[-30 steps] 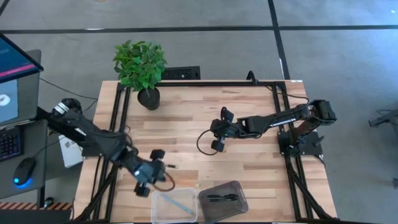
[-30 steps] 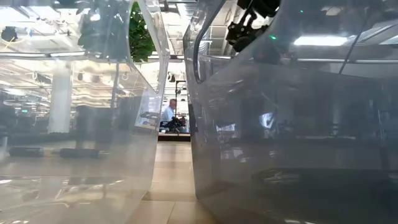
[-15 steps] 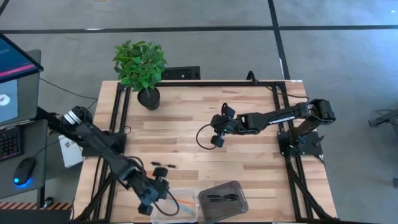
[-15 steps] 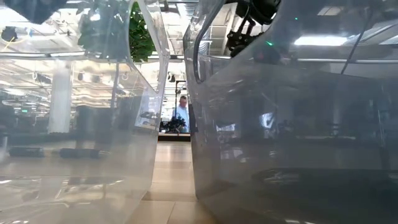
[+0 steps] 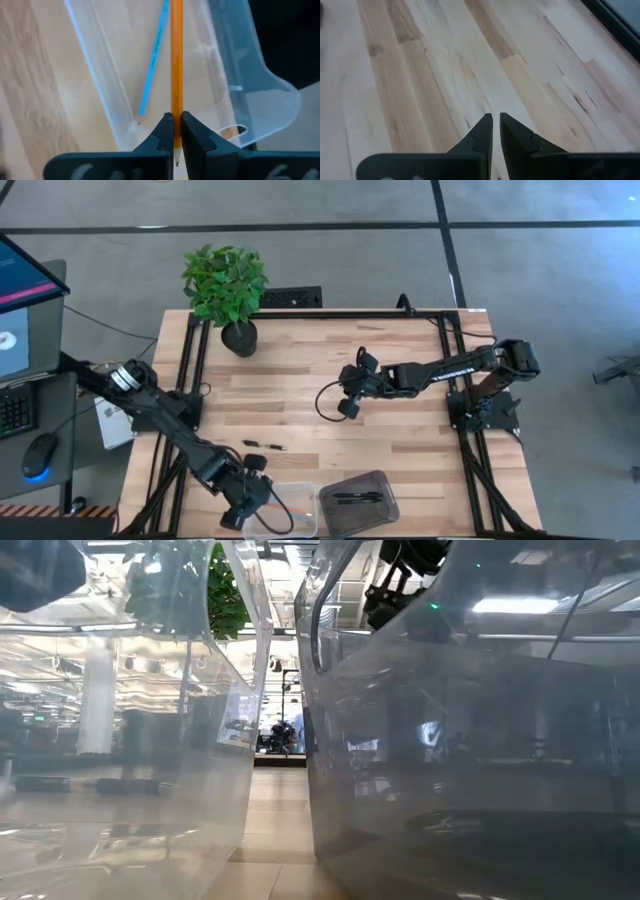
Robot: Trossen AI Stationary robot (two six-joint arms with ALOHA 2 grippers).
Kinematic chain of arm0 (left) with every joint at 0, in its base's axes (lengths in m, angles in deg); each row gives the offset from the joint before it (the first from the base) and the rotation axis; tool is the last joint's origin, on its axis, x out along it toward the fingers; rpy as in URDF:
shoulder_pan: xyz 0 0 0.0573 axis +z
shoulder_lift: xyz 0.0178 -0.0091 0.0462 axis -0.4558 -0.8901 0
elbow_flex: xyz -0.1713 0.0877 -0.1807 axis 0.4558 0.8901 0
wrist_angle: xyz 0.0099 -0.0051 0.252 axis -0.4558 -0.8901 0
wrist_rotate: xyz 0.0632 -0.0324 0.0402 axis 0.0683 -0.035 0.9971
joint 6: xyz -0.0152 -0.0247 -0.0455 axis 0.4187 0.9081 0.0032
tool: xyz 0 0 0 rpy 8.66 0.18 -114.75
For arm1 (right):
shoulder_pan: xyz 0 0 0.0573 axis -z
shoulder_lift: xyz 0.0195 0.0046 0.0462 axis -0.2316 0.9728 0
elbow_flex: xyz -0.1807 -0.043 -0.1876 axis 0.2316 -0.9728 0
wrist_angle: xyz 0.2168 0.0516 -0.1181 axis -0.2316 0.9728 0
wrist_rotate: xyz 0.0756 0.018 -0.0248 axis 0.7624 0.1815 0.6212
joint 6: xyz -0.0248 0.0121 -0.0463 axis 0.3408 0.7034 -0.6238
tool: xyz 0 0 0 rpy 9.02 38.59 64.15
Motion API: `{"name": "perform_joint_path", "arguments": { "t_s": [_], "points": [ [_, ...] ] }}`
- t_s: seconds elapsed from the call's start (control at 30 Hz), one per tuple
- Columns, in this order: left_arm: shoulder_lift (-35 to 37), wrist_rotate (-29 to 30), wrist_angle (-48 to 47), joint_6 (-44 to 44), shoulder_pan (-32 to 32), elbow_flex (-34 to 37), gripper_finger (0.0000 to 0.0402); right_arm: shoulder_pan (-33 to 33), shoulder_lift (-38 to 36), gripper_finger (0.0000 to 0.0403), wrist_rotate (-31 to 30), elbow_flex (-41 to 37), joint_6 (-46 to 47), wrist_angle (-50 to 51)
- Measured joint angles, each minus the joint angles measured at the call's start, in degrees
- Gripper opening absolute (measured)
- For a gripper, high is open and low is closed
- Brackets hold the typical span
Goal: Sort pens & pencils
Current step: Put the top orange pencil into the transparent bin, then put the black pen into the black bin
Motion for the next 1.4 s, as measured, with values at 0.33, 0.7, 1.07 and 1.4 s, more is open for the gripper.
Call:
{"name": "perform_joint_path", "arguments": {
  "t_s": [0.33,0.7,1.07,1.4],
  "points": [
    [-0.8,-2.9,-2.4,0.0,0.8,0.0,0.0002,0.0,0.0,0.0056,0.0,0.0,1.3,0.5],
    [-0.8,-2.8,-3.5,1.6,2.5,-0.1,0.0072,0.1,0.0,0.0056,0.0,0.0,1.3,0.5],
    [0.3,6.3,-14.4,-1.0,2.5,-3.9,0.0100,0.1,0.0,0.0056,4.2,0.0,1.5,-3.5],
    [8.0,21.4,-21.9,-0.3,2.5,-4.3,0.0101,-2.4,0.0,0.0056,17.8,0.0,-1.4,-16.6]
  ]
}}
